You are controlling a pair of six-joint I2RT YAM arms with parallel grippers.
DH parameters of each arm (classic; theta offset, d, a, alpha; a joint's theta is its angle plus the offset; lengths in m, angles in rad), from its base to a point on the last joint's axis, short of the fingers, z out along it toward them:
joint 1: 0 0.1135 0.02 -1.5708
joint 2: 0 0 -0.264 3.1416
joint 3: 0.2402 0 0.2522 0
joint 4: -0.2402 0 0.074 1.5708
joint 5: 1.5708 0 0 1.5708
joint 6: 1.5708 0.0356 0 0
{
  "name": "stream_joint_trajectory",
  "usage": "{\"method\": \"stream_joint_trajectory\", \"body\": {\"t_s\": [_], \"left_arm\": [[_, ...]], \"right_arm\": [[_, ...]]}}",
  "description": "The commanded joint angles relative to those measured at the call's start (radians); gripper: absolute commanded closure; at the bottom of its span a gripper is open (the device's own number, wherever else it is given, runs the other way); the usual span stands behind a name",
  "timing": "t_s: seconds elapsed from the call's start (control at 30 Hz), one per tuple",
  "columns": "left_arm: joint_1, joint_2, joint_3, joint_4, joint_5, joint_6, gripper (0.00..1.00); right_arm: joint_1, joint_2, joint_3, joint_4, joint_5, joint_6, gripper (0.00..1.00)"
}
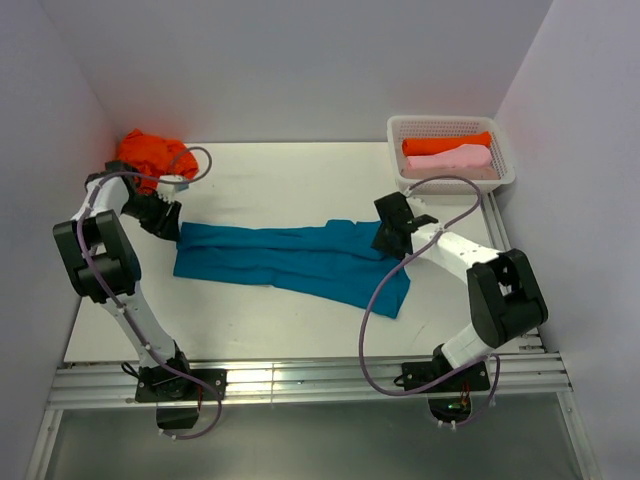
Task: Roll the t-shirts
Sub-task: Fold the tshirt
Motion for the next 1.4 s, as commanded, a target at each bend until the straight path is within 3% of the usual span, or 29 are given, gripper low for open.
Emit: {"method": "stream_joint_trajectory", "body": {"t_s": [0.0,0.37,0.87,1.17,1.2,1.37], "left_arm": [[0.034,-0.017,0.128,-0.076,0.078,-0.018,0.51],[0.066,0.015,0.239,-0.081,0.089,-0.098,0.48],[0.066,0.033,0.262,-0.09,0.092,-0.099,0.49],[0.066,0.041,0.262,-0.097,0.092,-0.098,0.5],[0.066,0.041,0.26,-0.093,0.091,-0.099,0.5],[0.067,0.042,0.256,-0.093,0.092,-0.098,0.51]], "right_arm": [[0.002,-0.03,0.115,-0.043,0.055,-0.024,0.52],[-0.066,0.298,0.466,-0.118,0.003,-0.11,0.54],[-0.106,0.412,0.462,-0.077,-0.052,-0.108,0.55],[-0.117,0.413,0.449,-0.043,-0.081,-0.11,0.78],[-0.118,0.409,0.446,-0.04,-0.081,-0.11,0.85],[-0.118,0.323,0.391,-0.002,-0.093,-0.105,0.97]]}}
